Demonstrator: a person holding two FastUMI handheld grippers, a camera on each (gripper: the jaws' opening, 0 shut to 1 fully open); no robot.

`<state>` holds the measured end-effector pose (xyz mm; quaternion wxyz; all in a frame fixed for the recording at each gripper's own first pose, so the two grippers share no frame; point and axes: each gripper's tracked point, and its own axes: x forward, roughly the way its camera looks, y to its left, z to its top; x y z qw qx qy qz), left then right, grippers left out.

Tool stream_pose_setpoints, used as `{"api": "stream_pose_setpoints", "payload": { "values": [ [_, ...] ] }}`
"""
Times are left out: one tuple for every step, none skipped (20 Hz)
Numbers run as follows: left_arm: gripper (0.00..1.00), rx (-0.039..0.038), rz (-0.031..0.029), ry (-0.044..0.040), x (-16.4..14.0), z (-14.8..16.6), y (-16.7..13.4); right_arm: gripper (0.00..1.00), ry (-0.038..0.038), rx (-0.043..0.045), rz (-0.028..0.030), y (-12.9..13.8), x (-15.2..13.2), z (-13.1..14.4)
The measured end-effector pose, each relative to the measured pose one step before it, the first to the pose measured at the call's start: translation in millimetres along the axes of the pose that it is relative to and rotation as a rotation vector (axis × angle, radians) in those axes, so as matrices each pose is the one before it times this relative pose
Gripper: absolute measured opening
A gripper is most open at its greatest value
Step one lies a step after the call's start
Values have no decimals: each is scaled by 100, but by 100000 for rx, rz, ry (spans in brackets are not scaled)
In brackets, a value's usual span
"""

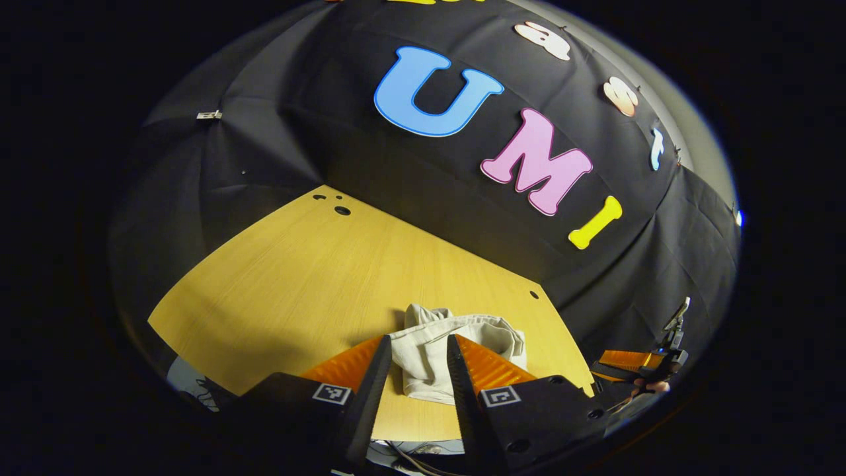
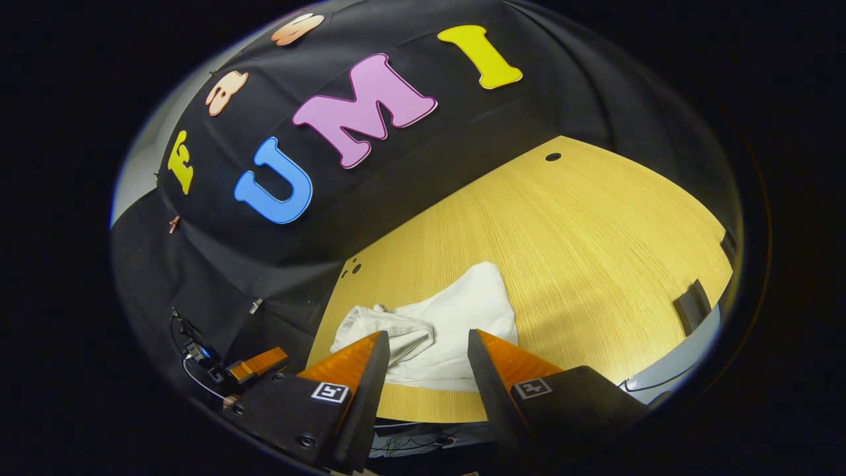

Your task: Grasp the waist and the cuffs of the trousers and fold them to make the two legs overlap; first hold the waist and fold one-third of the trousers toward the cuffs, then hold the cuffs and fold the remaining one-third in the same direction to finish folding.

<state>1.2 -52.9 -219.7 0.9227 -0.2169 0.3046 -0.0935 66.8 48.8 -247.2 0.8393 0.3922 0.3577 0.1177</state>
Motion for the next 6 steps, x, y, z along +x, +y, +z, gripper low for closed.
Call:
{"api": "stream_pose_setpoints", "payload": {
  "values": [
    [57,237,402,371,64,-7,426,75,-90,-51,-16,60,62,-65],
    [57,151,621,63,-31,-73,417,75,96,-47,-49,44,-5,9],
    [57,-116,343,1,20,123,84,75,-65,16,-75,14,18,9],
    [65,-318,309,-102,94,35,-78,75,-167,144,-48,-20,2,101],
    [57,-506,147,109,49,26,19,75,61,216,30,-10,-9,-56],
    [65,-438,-32,315,55,-80,-51,75,55,147,-146,-52,-18,3]
  ]
}}
